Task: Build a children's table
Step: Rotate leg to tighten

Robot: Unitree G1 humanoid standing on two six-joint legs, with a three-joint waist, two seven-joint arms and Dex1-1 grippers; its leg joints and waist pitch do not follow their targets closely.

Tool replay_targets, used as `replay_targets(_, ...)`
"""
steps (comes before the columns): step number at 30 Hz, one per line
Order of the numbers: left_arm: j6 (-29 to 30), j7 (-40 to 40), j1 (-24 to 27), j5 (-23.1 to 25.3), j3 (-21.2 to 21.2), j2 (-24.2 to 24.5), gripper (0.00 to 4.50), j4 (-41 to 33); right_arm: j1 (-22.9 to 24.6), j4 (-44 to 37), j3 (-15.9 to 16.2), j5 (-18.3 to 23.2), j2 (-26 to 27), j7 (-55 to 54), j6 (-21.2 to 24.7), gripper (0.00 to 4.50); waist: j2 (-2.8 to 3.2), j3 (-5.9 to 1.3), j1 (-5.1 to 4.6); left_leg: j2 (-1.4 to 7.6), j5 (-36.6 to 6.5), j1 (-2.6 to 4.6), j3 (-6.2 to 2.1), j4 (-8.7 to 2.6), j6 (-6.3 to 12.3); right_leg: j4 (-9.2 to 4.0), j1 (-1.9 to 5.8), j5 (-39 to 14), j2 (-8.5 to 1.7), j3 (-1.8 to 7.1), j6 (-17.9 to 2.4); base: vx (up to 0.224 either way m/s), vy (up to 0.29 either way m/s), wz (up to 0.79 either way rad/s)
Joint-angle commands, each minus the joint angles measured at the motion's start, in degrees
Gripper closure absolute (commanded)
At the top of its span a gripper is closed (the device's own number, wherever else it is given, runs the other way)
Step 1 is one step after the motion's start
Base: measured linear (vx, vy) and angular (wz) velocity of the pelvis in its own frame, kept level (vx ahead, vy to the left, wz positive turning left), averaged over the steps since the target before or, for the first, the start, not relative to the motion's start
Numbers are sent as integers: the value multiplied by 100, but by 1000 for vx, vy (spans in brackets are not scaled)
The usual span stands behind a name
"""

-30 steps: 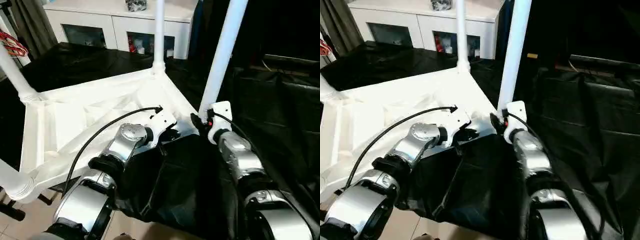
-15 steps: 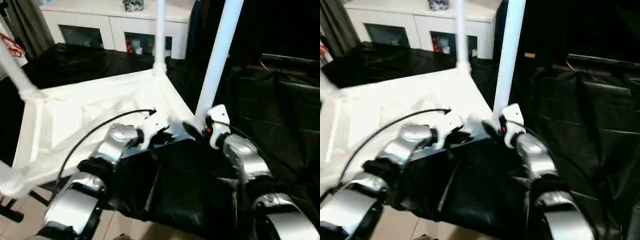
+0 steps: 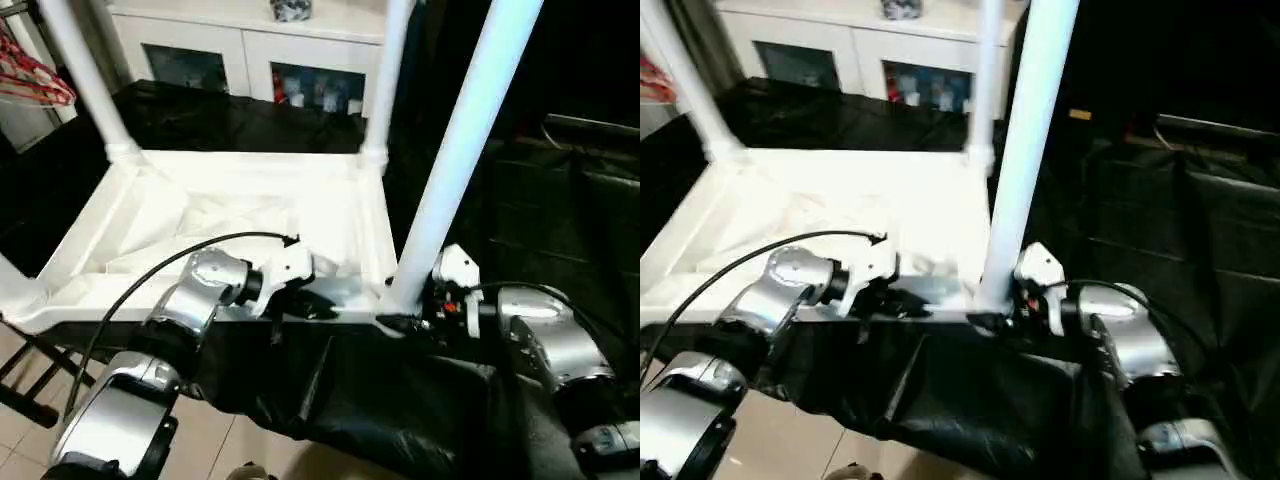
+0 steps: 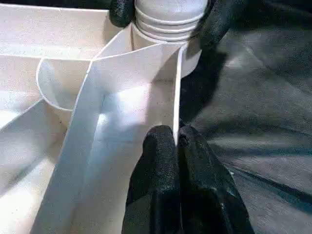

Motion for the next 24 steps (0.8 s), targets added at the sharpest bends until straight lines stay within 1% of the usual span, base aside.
replay_targets(1, -9, 180, -141, -267, 121, -64, 450, -322, 199, -209, 539, 58, 139, 503, 114, 135, -84, -358, -6, 189, -992, 13, -28, -301, 470, -437, 319, -1051, -475, 272, -1097, 0, 0, 0)
replay_targets(3, -15, 144, -118, -268, 129, -37, 450, -345, 231, -283, 537, 76, 139, 518, 161, 135, -87, -357, 1, 189, -978, 15, -30, -303, 449, -436, 324, -1040, -479, 273, -1084, 0, 0, 0)
replay_targets(5, -34, 107, -88, -255, 143, -10, 450, -354, 307, -456, 549, 134, 153, 516, 272, 167, -90, -361, -3, 180, -963, 10, -27, -298, 446, -434, 325, -1021, -476, 269, -1076, 0, 0, 0)
replay_targets(10, -22, 191, -66, -250, 150, -44, 450, -360, 347, -518, 475, 171, 244, 372, 352, 176, -96, -353, 4, 178, -1001, 17, -28, -303, 412, -455, 317, -1224, -481, 269, -1005, 0, 0, 0)
replay_targets(11, -7, 343, -75, -230, 171, -118, 450, -338, 322, -422, 360, 171, 383, 107, 293, 177, -102, -348, 1, 181, -1011, 15, -28, -308, 395, -463, 313, -1288, -485, 270, -984, 0, 0, 0)
replay_targets(13, 69, 689, -117, -144, 189, -259, 450, -282, 239, -185, 146, 129, 646, -461, 176, 177, -86, -348, -8, 182, -1035, 12, -32, -311, 354, -461, 302, -1340, -492, 272, -980, 0, 0, 0)
replay_targets(14, 124, 863, -141, -92, 192, -320, 450, -253, 201, -86, 61, 94, 754, -718, 121, 178, -101, -336, -38, 170, -1091, 13, -44, -327, 283, -479, 307, -1483, -490, 259, -937, 0, 0, 0)
replay_targets(15, 119, 1125, -191, -8, 194, -394, 450, -164, 127, 77, -21, -9, 870, -1123, 104, 178, -100, -341, -41, 171, -1089, 10, -46, -332, 261, -479, 319, -1526, -493, 257, -922, 0, 0, 0)
replay_targets(16, 106, 1297, -224, 47, 196, -441, 450, -101, 78, 182, -71, -82, 942, -1390, 99, 178, -105, -340, -58, 171, -1088, 31, -47, -335, 228, -490, 296, -1568, -491, 262, -903, 0, 0, 0)
replay_targets(17, 126, 1477, -271, 90, 205, -502, 450, -19, -19, 386, -180, -154, 1073, -1845, 113, 178, -97, -328, -93, 170, -1107, 26, -51, -347, 193, -494, 289, -1603, -488, 269, -903, 0, 0, 0)
replay_targets(18, 162, 1776, -351, 140, 225, -621, 450, 104, -128, 605, -301, -229, 1220, -2355, 136, 178, -107, -337, -133, 144, -1164, 37, -55, -347, 119, -510, 305, -1747, -487, 263, -864, 0, 0, 0)
replay_targets(19, 167, 1820, -363, 145, 229, -641, 450, 121, -145, 640, -318, -241, 1242, -2433, 138, 178, -101, -334, -149, 147, -1161, 42, -53, -348, 106, -512, 297, -1732, -489, 269, -874, 0, 0, 0)
replay_targets(20, 296, 2202, -468, 184, 251, -856, 450, 229, -285, 914, -425, -353, 1444, -3095, 102, 178, -93, -336, -178, 150, -1168, 46, -50, -346, 93, -511, 288, -1656, -487, 277, -909, 0, 0, 0)
replay_targets(21, 320, 2347, -503, 210, 249, -933, 450, 261, -338, 1017, -461, -401, 1527, -3366, 73, 178, -94, -340, -190, 143, -1157, 45, -50, -339, 88, -504, 291, -1608, -482, 277, -927, 0, 0, 0)
replay_targets(22, 320, 2347, -503, 210, 249, -933, 450, 261, -338, 1017, -461, -401, 1527, -3366, 73, 178, -96, -347, -193, 140, -1107, 50, -50, -339, 98, -498, 300, -1507, -481, 281, -944, 0, 0, 0)
replay_targets(23, 382, 2581, -554, 249, 245, -1055, 450, 304, -444, 1205, -565, -440, 1686, -3859, 102, 178, -95, -354, -193, 137, -1043, 34, -40, -324, 147, -483, 308, -1323, -484, 292, -978, 0, 0, 0)
replay_targets(24, 416, 2728, -582, 274, 243, -1127, 450, 329, -508, 1316, -640, -444, 1787, -4131, 132, 178, -84, -357, -193, 143, -994, 33, -49, -327, 148, -465, 312, -1233, -484, 293, -997, 0, 0, 0)
